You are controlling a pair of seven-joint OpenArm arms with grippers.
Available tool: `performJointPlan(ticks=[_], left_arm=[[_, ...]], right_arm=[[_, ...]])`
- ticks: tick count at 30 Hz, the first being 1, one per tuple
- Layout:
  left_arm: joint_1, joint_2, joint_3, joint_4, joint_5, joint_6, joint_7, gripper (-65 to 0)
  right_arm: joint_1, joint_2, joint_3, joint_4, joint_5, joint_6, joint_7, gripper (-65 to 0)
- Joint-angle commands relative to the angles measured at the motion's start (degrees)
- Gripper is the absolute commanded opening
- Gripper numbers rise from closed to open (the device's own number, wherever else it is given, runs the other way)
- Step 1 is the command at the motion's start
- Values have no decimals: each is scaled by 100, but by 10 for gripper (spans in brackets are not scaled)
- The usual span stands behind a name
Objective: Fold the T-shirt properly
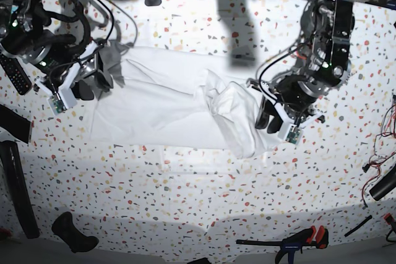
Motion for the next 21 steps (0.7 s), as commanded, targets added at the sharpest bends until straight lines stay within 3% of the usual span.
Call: performJointPlan(ticks=[1,8,15,21], left_arm=[[-22,31,-2,96,-118,-114,-144,-496],[229,79,870,17,-74,-195,-236,-496],[245,173,1821,-804,448,-168,-422,-496],[245,186,2135,-861,446,-173,83,-496]], right_arm=[[46,79,39,105,66,49,151,-355],[46,79,39,105,68,49,151,-355],[46,79,39,105,66,49,149,-355],[46,79,39,105,63,49,151,-355]])
